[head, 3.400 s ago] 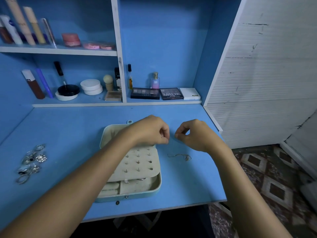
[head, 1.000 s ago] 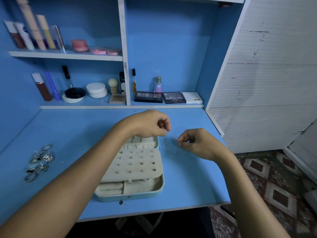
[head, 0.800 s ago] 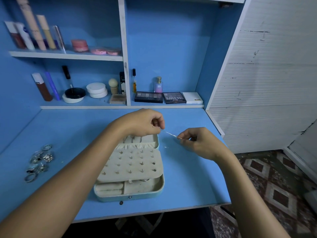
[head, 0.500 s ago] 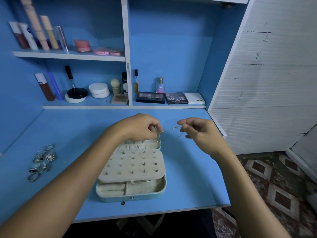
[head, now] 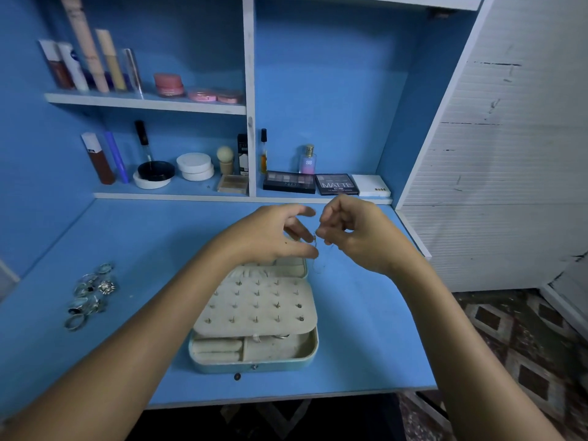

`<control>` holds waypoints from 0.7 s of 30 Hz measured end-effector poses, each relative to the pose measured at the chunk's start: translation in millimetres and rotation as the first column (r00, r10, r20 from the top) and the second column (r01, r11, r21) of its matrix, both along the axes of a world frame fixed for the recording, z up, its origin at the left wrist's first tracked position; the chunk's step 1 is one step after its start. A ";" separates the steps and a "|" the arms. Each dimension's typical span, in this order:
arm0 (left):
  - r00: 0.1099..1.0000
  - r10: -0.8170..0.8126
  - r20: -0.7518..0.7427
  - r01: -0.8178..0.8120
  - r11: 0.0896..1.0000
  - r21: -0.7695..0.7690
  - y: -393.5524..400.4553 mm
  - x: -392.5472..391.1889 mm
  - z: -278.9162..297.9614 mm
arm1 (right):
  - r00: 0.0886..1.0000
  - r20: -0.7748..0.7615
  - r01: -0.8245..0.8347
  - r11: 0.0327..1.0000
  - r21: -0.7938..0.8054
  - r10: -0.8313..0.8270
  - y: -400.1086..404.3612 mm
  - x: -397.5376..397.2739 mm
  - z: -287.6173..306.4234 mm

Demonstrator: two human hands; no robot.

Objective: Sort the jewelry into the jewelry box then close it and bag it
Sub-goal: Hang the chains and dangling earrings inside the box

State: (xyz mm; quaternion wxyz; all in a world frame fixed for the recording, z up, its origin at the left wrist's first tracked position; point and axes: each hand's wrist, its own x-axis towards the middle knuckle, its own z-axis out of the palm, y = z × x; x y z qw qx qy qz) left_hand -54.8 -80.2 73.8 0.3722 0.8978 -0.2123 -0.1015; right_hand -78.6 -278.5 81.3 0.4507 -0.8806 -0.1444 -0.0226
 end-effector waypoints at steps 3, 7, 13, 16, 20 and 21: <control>0.999 0.035 0.023 -0.033 0.996 -0.083 0.7 -2.2 3.2 | 1.000 0.013 -0.009 1.000 -0.021 0.009 3.6 -1.0 4.2; 0.997 0.053 0.051 -0.048 0.994 -0.096 4.8 -2.3 3.6 | 1.000 0.020 -0.009 0.999 -0.033 0.010 7.3 -2.0 6.0; 0.993 0.086 0.084 -0.077 0.992 -0.102 15.2 0.2 -1.1 | 1.000 0.005 0.003 0.994 -0.105 -0.003 10.6 1.0 3.2; 0.984 0.116 0.132 -0.104 0.990 -0.097 22.1 2.4 -5.6 | 0.999 -0.016 0.029 0.985 -0.171 -0.033 9.4 5.6 -1.4; 0.977 0.161 0.139 -0.148 0.984 -0.100 25.8 0.9 -8.0 | 0.996 -0.032 0.074 0.988 -0.133 -0.079 10.1 9.7 -7.8; 0.976 0.173 0.129 -0.159 0.981 -0.109 26.0 -0.6 -8.6 | 0.995 -0.044 0.088 0.990 -0.113 -0.093 11.7 10.4 -9.8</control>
